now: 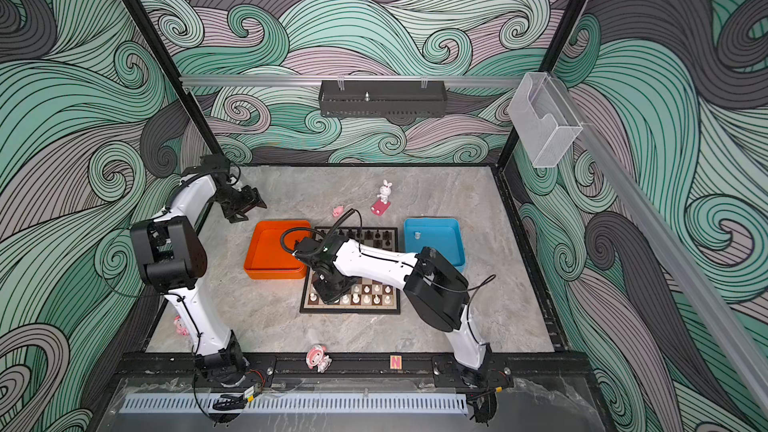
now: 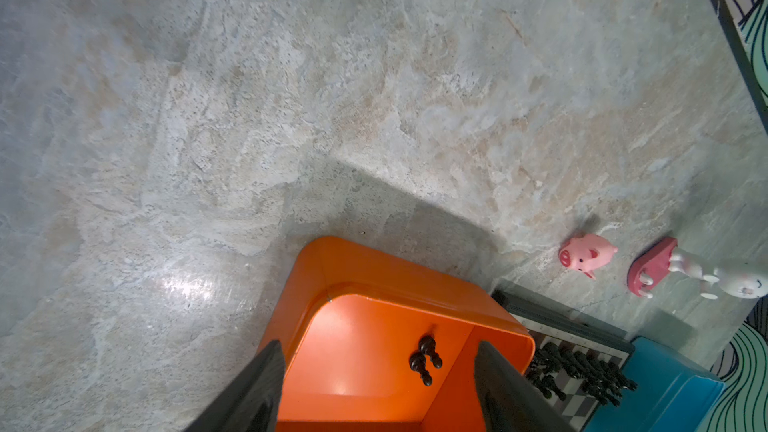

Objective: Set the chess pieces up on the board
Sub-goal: 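Lower the white pawn onto the board and open the right gripper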

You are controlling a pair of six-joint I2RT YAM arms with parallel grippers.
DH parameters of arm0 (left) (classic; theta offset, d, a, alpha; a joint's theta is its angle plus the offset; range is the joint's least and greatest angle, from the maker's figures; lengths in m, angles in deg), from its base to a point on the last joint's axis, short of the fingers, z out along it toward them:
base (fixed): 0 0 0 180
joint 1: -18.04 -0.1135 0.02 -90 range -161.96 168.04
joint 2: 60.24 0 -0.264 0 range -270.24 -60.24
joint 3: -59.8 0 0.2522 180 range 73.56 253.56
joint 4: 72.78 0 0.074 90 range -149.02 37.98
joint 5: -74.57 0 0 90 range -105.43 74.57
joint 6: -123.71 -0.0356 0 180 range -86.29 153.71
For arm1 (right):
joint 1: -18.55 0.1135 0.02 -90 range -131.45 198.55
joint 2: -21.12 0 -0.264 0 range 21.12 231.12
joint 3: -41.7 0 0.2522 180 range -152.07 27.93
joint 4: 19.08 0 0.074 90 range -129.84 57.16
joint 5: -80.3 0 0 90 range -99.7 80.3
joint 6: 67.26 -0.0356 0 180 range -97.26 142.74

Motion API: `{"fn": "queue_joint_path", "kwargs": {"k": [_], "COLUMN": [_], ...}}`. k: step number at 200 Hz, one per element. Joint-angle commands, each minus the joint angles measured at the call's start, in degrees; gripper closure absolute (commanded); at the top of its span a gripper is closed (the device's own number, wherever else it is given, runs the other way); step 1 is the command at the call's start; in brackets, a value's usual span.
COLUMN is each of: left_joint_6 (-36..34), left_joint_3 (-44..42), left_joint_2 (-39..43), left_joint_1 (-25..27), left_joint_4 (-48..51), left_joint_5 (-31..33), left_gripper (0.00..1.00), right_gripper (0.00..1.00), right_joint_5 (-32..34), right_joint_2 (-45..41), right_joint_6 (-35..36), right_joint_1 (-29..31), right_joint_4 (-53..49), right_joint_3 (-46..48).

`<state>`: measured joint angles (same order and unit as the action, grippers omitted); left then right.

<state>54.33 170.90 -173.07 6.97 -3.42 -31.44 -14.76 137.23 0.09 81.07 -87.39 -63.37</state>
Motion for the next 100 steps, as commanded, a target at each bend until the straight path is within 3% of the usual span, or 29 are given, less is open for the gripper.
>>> {"fn": "queue_joint_path", "kwargs": {"k": [1, 100], "left_joint_6": [0.45, 0.30], "left_joint_3": [-0.57, -0.66], "left_joint_2": [-0.81, -1.33], "left_joint_1": [0.26, 0.26], "left_joint_4": [-0.40, -0.67], "left_joint_5": [-1.39, -2.05], "left_gripper": [0.25, 0.25], "right_gripper": [0.86, 0.85], "right_joint_5": [-0.43, -0.90], "right_joint_2": [1.83, 3.09], "right_joint_6": [0.77, 1.50], "right_joint_1": [-0.21, -0.82], "right_joint_4": [-0.41, -0.44], "right_joint_3": [-1.41, -2.89]}}
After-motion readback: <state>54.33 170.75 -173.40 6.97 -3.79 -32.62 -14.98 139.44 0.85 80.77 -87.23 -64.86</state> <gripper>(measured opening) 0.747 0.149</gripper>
